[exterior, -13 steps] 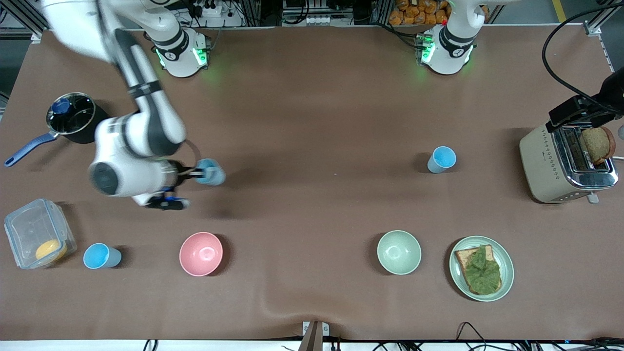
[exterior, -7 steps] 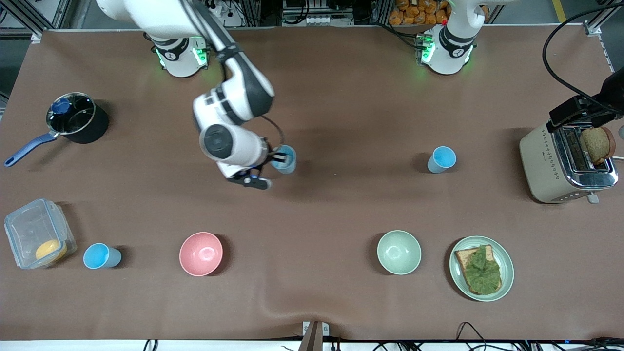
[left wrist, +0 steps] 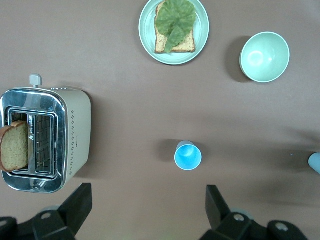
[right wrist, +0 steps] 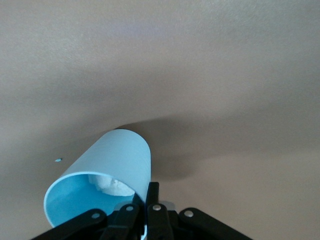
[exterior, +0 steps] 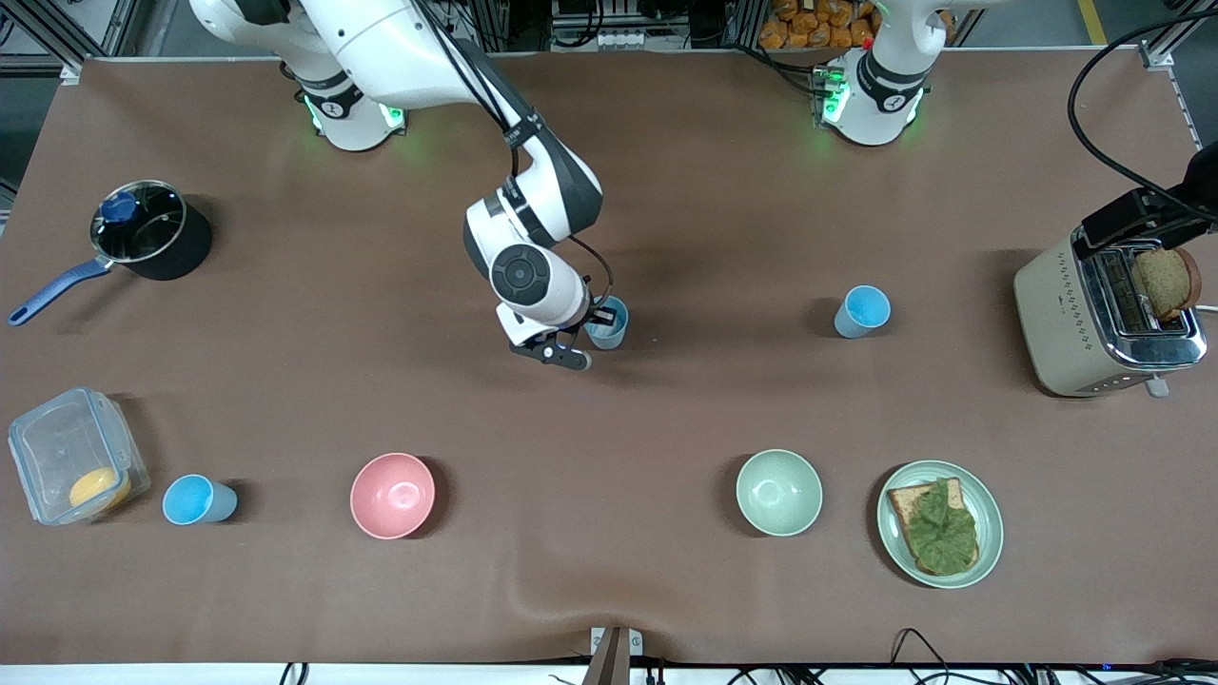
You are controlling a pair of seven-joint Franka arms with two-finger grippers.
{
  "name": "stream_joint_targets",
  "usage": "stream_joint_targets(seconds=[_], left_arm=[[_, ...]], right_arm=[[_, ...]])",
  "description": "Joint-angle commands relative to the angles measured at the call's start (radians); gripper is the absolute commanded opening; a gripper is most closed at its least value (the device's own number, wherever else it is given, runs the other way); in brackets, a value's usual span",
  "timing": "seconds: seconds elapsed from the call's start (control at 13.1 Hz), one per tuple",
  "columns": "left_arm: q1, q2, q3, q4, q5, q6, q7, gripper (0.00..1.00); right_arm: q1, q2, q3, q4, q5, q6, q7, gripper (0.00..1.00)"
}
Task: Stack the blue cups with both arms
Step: 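Set the blue cup down and open the right gripper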
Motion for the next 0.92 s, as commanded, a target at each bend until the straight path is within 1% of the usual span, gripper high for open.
stream_joint_targets(seconds=[0.0,0.08,0.15,0.23,0.31,0.46,0.61,0.69,0.84], left_arm=[[0.005,0.014,-0.006,0.009,-0.011,-0.018,0.002,1.00],[0.006,0.024,-0.009,0.008,-0.007,-0.019,0.008,1.00],[0.005,0.030,-0.011,0.009,-0.007,-0.019,0.008,1.00],[0.008,0.031,-0.012,0.008,-0.007,-0.019,0.011,1.00],[-0.004,0.033,-0.012,0.009,-0.007,-0.019,0.007,1.00],[-0.012,0.033,-0.015,0.008,-0.005,-0.019,0.023,1.00],[-0.017,0.042,-0.018,0.012,-0.010,-0.019,0.072,1.00],[-0.018,0.042,-0.020,0.012,-0.010,-0.018,0.110,1.00],[-0.020,0.050,-0.021,0.006,-0.022,-0.013,0.125,1.00]], right_arm=[[0.008,0.014,-0.014,0.030,0.018,-0.004,0.017,0.48],[0.006,0.009,-0.014,0.033,0.017,-0.007,0.012,0.99],[0.002,0.002,-0.017,0.057,0.012,-0.021,0.008,1.00],[-0.010,-0.009,-0.022,0.083,0.009,-0.062,0.008,1.00],[-0.038,-0.015,-0.022,0.132,0.005,-0.154,0.005,1.00],[-0.131,-0.017,-0.020,0.252,0.006,-0.348,0.003,1.00],[-0.210,-0.038,-0.025,0.292,-0.012,-0.436,-0.017,1.00],[-0.245,-0.072,-0.020,0.297,-0.044,-0.467,-0.030,1.00],[-0.302,-0.100,-0.023,0.298,-0.137,-0.501,-0.076,1.00]])
